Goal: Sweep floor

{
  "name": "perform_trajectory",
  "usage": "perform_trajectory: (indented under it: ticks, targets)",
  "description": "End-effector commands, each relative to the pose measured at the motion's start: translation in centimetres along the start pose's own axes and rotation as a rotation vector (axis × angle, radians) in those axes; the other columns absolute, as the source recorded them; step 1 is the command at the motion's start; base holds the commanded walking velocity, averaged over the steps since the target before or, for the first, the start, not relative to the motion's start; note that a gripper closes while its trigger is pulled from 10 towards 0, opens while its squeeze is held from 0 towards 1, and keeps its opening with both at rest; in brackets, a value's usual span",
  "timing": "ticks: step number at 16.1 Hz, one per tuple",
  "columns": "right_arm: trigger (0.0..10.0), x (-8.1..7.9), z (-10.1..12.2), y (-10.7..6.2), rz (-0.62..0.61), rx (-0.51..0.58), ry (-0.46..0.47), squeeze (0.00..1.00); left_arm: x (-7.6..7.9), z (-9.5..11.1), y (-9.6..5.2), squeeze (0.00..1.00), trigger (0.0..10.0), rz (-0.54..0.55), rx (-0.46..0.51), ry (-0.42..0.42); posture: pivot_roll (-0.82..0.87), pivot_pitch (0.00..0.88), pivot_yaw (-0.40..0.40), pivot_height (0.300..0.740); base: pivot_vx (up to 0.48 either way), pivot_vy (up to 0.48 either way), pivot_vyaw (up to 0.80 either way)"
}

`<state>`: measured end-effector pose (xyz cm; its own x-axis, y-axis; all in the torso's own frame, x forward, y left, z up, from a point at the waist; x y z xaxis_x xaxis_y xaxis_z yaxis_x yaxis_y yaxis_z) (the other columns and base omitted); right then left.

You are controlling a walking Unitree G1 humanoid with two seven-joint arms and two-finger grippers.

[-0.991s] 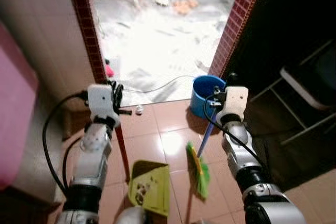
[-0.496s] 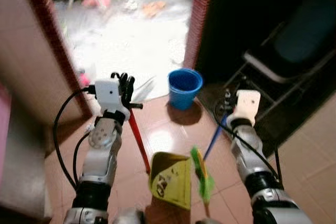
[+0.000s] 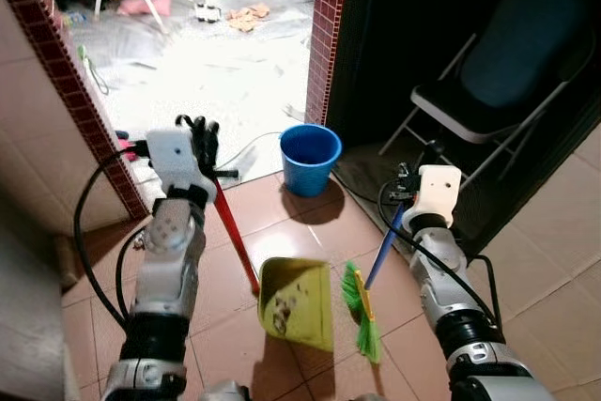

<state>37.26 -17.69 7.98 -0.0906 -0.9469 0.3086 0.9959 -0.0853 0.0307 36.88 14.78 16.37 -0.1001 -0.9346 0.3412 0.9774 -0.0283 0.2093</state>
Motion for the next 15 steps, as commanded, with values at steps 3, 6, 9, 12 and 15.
perform_trajectory:
  ticks: [3, 6, 9, 12, 15]
  targets:
    - [10.0, 0.4, 0.1, 0.1, -0.004, 0.007, -0.030, 0.00, 0.1, 4.7, 1.3, 0.00, 10.0, 0.031, 0.159, -0.059, 0.03, 0.000, -0.020, 0.740, 0.280, 0.000, 0.00]
    - [10.0, 0.6, -0.2, -0.1, 0.005, 0.001, -0.031, 0.00, -1.1, 6.8, 1.8, 0.00, 10.0, 0.111, 0.224, -0.113, 0.03, 0.000, -0.022, 0.740, 0.282, 0.000, 0.00]
    - [10.0, 1.0, -1.0, -0.4, -0.014, -0.025, -0.109, 0.00, -0.6, 9.0, 2.6, 0.00, 10.0, 0.072, 0.284, -0.145, 0.03, 0.000, -0.026, 0.740, 0.313, 0.000, 0.00]
    - [10.0, 0.6, -1.3, -0.6, 0.010, -0.037, -0.102, 0.00, -0.8, 11.2, 3.1, 0.00, 10.0, 0.080, 0.343, -0.155, 0.03, 0.000, -0.028, 0.740, 0.480, 0.000, 0.00]
    - [10.0, 0.4, -1.4, -0.6, 0.019, -0.036, -0.126, 0.00, -1.0, 12.9, 3.3, 0.00, 10.0, 0.092, 0.386, -0.166, 0.03, 0.000, -0.028, 0.740, 0.480, 0.000, -0.44]
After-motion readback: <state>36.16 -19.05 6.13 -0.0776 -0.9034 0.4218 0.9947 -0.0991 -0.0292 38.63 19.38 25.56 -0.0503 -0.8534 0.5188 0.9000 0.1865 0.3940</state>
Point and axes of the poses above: a point about 5 cm out from each wrist's last joint towards the gripper, its own y axis pointing out of the wrist towards the gripper, its own z axis along the axis of the wrist's last joint, x = y × z, the point moved 5 cm from there along y, pointing out of the wrist towards the gripper, and after that the axes turned 14 degrees about -y, right-handed, at the moved point
